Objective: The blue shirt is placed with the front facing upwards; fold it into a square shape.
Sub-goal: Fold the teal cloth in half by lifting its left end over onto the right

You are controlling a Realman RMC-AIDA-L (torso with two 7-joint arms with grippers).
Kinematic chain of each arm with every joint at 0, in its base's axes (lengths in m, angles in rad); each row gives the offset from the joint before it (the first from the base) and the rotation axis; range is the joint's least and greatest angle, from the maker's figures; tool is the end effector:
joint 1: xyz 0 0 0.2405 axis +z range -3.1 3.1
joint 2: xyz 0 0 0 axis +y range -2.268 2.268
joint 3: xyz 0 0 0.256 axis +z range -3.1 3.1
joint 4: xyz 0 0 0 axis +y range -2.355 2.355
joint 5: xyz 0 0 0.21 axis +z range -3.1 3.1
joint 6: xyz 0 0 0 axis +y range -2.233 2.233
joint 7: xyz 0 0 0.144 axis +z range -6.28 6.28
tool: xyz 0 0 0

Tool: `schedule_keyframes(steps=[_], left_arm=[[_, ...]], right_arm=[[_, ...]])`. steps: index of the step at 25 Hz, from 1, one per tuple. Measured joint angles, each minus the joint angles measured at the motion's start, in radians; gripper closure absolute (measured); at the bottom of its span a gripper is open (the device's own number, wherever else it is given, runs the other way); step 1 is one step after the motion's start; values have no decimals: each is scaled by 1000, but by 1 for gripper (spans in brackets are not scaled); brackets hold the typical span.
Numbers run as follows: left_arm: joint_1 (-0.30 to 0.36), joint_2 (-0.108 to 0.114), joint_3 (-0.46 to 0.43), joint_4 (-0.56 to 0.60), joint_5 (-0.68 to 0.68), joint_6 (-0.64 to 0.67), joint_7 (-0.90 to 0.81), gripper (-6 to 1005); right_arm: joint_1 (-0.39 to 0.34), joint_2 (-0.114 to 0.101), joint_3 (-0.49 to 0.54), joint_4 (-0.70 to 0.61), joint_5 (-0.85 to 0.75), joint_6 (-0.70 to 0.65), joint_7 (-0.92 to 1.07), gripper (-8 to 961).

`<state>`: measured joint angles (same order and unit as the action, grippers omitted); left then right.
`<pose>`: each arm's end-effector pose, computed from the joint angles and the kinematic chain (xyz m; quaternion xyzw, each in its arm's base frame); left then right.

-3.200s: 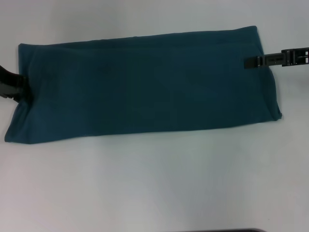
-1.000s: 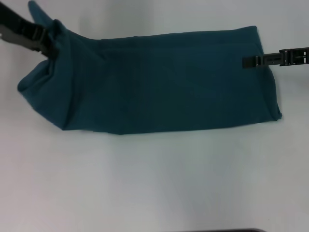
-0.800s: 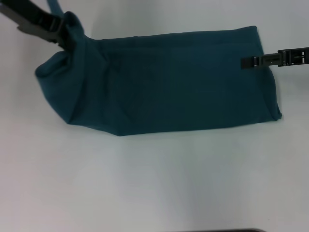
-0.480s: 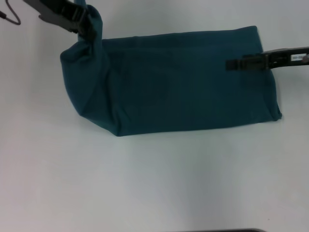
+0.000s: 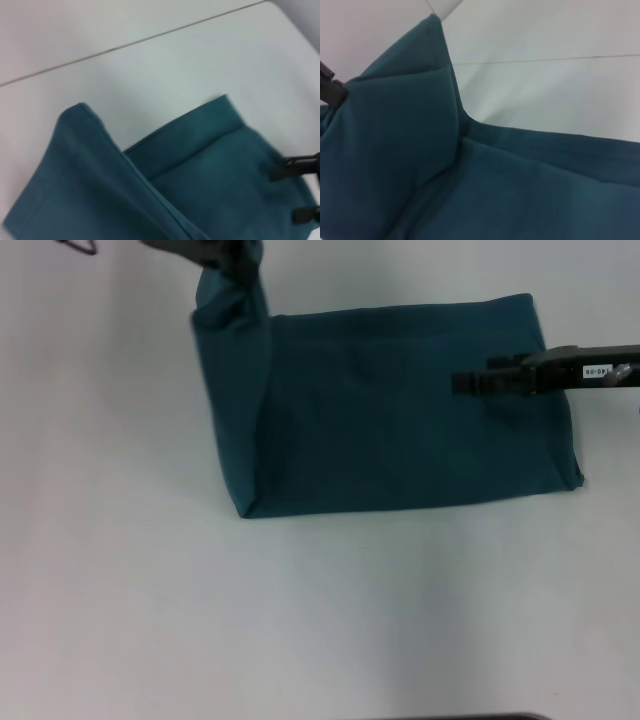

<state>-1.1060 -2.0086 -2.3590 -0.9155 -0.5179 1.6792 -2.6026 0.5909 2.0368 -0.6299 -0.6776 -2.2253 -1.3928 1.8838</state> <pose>-0.0988 0.4324 0.0450 -0.8898 -0.4395 0.0423 0.1153 0.2887 0.3601 0.0176 -0.8716 0.4353 0.1568 0.1617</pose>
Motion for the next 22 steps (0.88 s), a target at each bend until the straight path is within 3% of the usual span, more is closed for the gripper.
schedule_keyframes(steps=[6, 14, 22], left_arm=[[-46, -27, 3, 2, -25, -18, -1, 971], [-126, -65, 29, 28, -27, -40, -9, 971], [-181, -122, 59, 32, -27, -97, -48, 971]], right_arm=[[-22, 13, 50, -12, 2, 9, -45, 37], [-58, -27, 69, -26, 3, -1, -38, 37], [-79, -53, 70, -27, 1, -10, -37, 38]])
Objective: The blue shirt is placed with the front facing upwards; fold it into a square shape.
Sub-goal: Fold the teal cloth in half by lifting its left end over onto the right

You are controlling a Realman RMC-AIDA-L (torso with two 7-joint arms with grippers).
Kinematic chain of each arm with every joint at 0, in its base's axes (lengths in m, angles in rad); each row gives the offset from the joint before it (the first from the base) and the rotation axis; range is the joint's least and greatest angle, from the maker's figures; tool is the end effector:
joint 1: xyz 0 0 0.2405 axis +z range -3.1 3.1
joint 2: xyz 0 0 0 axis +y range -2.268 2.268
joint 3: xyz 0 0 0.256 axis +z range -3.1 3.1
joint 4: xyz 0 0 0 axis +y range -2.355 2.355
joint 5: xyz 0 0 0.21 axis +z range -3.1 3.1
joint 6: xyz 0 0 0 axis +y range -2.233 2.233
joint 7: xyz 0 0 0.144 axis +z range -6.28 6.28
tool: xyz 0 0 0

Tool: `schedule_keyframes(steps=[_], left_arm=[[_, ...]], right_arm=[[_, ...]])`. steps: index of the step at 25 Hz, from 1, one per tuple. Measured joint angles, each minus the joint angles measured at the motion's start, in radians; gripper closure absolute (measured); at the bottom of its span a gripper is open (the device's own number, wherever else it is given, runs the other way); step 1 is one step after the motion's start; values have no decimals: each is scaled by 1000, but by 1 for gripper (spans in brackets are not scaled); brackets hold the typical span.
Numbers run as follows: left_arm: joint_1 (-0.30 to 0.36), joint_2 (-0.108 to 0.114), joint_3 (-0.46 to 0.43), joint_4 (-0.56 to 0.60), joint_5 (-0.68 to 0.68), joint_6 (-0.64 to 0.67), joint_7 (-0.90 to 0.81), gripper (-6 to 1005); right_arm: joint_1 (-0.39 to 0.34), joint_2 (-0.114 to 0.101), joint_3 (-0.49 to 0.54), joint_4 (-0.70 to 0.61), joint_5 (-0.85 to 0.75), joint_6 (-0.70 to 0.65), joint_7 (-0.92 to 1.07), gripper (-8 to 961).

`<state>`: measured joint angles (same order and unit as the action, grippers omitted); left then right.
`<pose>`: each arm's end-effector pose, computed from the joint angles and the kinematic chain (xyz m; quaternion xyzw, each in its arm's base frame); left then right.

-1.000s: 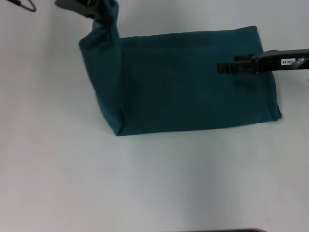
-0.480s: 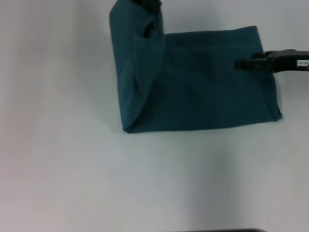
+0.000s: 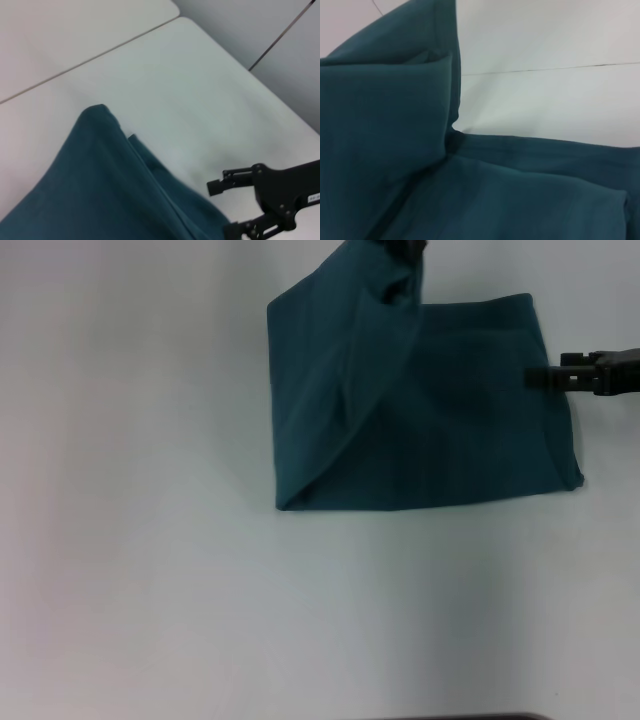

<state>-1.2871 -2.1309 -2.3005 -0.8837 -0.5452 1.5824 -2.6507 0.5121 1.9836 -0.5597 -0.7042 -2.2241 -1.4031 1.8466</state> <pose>-0.0074 0.4242 -0.0166 -0.9265 -0.3668 0.0254 0.0796 0.3268 0.3455 0.0556 -0.8527 0.4494 0.1559 0.2160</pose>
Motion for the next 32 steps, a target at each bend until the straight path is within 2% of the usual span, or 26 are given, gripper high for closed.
schedule_keyframes(steps=[4, 7, 19, 27, 32], left_arm=[[-18, -25, 1, 4, -3, -31, -13, 971], [-23, -31, 6, 22, -40, -52, -17, 972], [-36, -34, 114, 74, -146, -145, -42, 971], [-49, -38, 158, 122, -197, -235, -45, 971], [-49, -38, 168, 127, -202, -248, -45, 972]], right_arm=[[-5, -8, 0, 0, -4, -1, 0, 38], [-9, -17, 0, 0, -4, -1, 0, 38], [-18, -37, 1, 0, -6, -4, 12, 38], [-20, -39, 1, 0, -6, -5, 14, 38], [-23, -39, 1, 0, -6, -10, 14, 38]])
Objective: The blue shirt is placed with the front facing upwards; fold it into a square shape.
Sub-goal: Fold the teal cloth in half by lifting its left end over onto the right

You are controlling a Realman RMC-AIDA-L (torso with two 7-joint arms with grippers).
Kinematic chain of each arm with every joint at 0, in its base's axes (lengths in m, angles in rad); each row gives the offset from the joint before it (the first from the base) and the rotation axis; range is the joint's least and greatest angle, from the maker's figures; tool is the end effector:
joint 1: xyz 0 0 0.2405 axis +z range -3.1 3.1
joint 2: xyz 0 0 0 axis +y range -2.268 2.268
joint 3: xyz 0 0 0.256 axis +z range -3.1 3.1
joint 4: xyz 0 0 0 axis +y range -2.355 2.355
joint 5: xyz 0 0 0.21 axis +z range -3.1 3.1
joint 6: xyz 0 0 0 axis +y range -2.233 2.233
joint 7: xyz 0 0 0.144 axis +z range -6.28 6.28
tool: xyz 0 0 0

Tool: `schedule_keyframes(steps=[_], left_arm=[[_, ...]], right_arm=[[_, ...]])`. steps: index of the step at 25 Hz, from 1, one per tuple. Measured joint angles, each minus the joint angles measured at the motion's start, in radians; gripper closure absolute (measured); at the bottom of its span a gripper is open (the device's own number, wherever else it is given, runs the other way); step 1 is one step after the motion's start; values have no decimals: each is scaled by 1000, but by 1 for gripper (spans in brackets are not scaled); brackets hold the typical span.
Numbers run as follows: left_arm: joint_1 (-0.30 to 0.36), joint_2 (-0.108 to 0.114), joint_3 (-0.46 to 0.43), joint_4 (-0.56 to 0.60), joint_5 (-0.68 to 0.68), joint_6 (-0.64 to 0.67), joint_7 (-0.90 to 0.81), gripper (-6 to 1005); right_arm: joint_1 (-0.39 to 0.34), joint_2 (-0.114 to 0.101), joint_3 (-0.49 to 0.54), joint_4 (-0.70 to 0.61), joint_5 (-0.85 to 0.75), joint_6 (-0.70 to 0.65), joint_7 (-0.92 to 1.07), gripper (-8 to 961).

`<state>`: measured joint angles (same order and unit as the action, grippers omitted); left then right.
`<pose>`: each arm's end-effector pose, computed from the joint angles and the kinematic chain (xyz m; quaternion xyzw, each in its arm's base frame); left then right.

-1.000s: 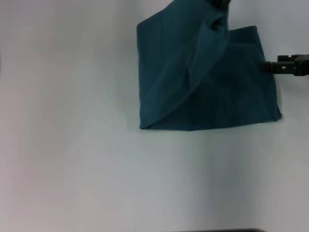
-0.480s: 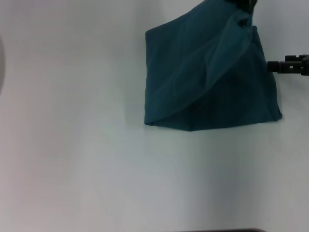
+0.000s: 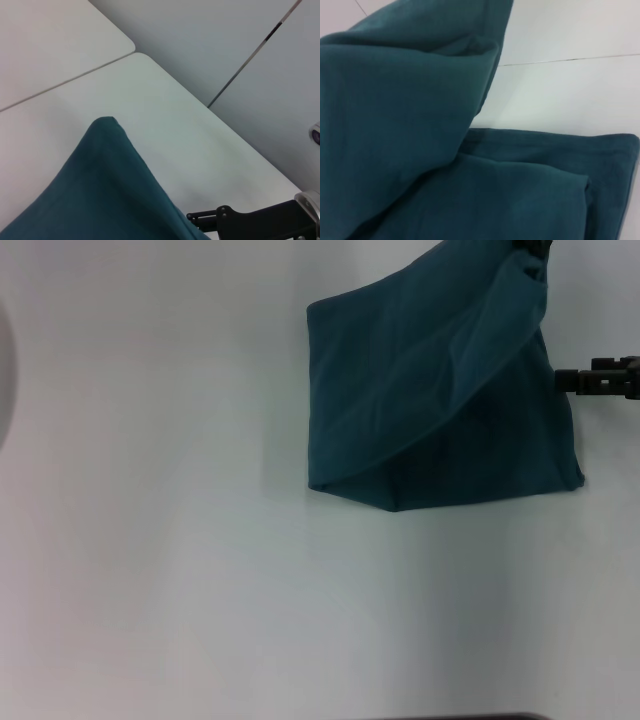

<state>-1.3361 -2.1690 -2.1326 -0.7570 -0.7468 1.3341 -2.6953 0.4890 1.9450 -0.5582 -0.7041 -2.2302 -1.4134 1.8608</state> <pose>0.0329 0.4179 -0.0689 -0.9322 -0.3558 -0.0325 0.0583 0.3405 0.3396 0.0725 -0.8462 0.4603 0.1433 0.2272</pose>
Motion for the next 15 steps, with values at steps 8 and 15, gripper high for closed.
schedule_keyframes(steps=[8, 15], left_arm=[[-1, 1, 10, 9, 0, -3, -15, 971], [0, 4, 12, 13, 0, 2, -36, 863]], right_arm=[[-1, -1, 1, 0, 1, -10, 1, 37], [-1, -3, 1, -2, 1, -13, 11, 37]])
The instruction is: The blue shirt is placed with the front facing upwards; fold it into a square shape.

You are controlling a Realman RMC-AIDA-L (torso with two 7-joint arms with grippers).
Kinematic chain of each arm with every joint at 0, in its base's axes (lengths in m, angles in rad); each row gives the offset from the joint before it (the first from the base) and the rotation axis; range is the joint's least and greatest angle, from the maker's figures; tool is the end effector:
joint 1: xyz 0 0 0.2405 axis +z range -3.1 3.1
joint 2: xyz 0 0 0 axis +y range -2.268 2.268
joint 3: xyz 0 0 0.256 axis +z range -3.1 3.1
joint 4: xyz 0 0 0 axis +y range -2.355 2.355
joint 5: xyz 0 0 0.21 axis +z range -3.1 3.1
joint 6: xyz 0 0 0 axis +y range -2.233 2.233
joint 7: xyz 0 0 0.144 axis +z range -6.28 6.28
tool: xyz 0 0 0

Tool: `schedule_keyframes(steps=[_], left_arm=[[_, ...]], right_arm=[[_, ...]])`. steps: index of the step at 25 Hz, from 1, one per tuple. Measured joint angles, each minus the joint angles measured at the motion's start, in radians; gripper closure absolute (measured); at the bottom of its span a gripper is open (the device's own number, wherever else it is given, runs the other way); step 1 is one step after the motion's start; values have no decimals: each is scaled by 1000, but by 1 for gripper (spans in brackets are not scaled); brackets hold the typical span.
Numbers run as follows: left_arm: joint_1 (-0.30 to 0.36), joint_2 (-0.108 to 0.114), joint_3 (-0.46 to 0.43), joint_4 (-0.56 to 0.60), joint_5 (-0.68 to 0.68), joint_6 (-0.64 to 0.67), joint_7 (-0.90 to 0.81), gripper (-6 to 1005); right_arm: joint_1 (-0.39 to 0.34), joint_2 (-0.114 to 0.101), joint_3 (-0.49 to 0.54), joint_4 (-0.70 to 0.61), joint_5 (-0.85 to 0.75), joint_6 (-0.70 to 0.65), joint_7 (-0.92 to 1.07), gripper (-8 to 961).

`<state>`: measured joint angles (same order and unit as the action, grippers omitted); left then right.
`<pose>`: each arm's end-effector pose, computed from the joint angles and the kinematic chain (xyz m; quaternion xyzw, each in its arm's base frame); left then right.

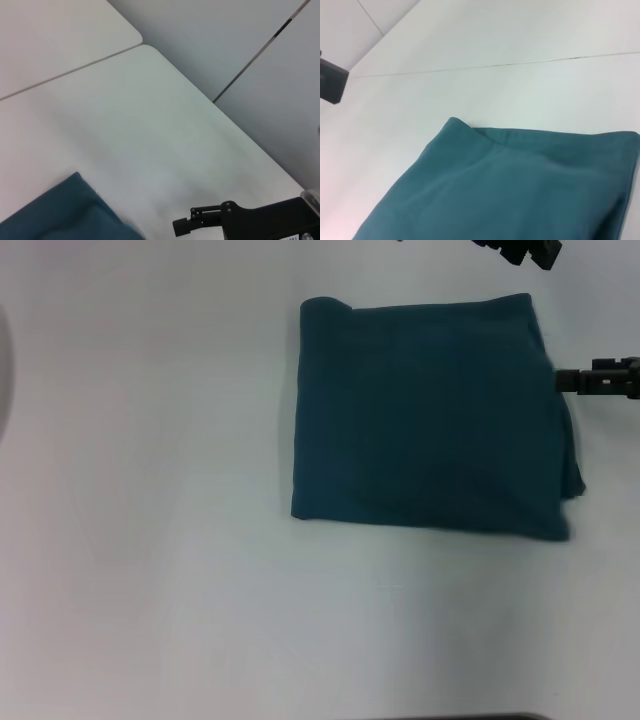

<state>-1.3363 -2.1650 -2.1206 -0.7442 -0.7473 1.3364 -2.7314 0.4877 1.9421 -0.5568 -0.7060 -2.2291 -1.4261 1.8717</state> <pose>0.0298 0.4172 -0.0706 -0.9257 -0.3732 -0.0247 0.0565 0.3400 0.3385 0.0738 -0.8448 0.4641 0.1457 0.2228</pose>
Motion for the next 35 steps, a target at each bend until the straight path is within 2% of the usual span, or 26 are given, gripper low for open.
schedule_keyframes(steps=[7, 12, 17, 22, 24, 27, 31, 33, 35], left_arm=[[12, 3, -9, -12, -5, 11, 4, 732], [50, 5, -20, -70, -15, 38, 8, 500], [100, 15, -29, -159, -39, 125, 31, 257], [198, 19, -81, -224, -113, 187, 179, 118], [252, 30, -113, -230, -171, 196, 276, 91], [337, 73, -158, -195, -271, 199, 447, 94], [454, 132, -177, -135, -392, 219, 675, 95], [516, 149, -179, -119, -432, 233, 798, 95], [569, 153, -183, -111, -443, 243, 897, 95]], right_arm=[[0, -1, 0, -5, -1, 5, 15, 38], [1, -6, 9, -6, -1, 5, 31, 37], [9, -30, 3, -7, -5, -41, 116, 37], [29, -70, 7, -8, -10, -136, 252, 38], [37, -78, 7, -12, -11, -161, 282, 38], [44, -82, 4, -21, -12, -181, 322, 37], [55, -91, 3, -23, -14, -218, 377, 37], [64, -95, 3, -29, -26, -234, 411, 37], [78, -99, 5, -34, -60, -242, 456, 37]])
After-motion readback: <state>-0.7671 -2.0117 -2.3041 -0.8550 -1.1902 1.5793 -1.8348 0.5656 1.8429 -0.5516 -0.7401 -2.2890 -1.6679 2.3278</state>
